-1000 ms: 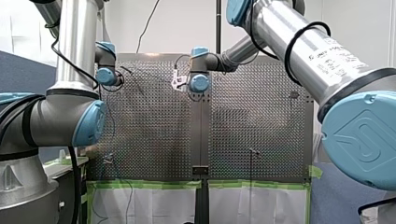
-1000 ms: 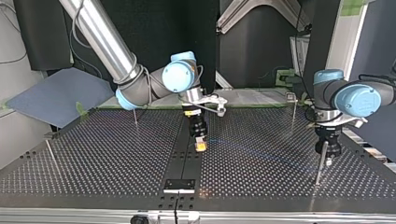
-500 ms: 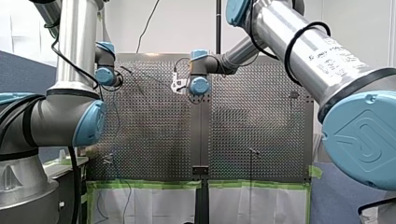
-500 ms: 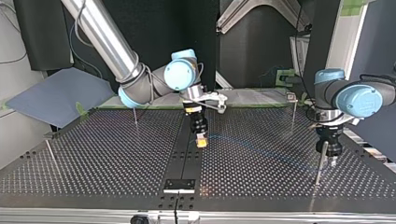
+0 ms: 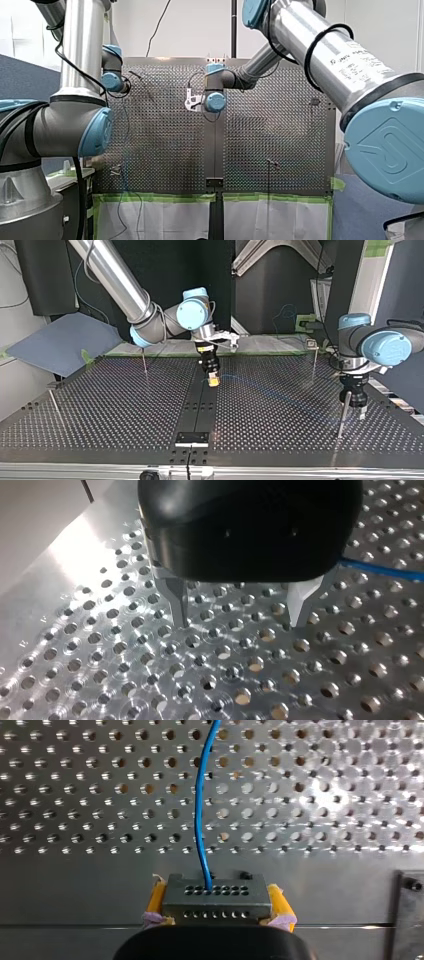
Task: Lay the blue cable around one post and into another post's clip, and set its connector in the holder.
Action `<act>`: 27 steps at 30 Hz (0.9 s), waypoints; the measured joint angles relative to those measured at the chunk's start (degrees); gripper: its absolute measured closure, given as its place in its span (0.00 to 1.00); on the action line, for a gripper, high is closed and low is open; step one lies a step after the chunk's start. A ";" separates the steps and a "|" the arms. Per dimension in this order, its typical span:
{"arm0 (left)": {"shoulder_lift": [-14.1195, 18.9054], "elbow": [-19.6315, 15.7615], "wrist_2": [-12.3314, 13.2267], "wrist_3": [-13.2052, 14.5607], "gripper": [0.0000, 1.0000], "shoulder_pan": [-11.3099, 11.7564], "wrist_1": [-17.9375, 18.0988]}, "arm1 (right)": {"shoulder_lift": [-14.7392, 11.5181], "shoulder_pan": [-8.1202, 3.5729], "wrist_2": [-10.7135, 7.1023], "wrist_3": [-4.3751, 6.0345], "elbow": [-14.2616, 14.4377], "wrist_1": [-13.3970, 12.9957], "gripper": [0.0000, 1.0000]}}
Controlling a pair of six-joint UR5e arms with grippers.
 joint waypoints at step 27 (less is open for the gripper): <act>0.00 -0.03 -0.16 -11.72 0.00 -0.48 -5.11 | 0.10 -1.86 4.46 1.75 8.30 -4.75 1.00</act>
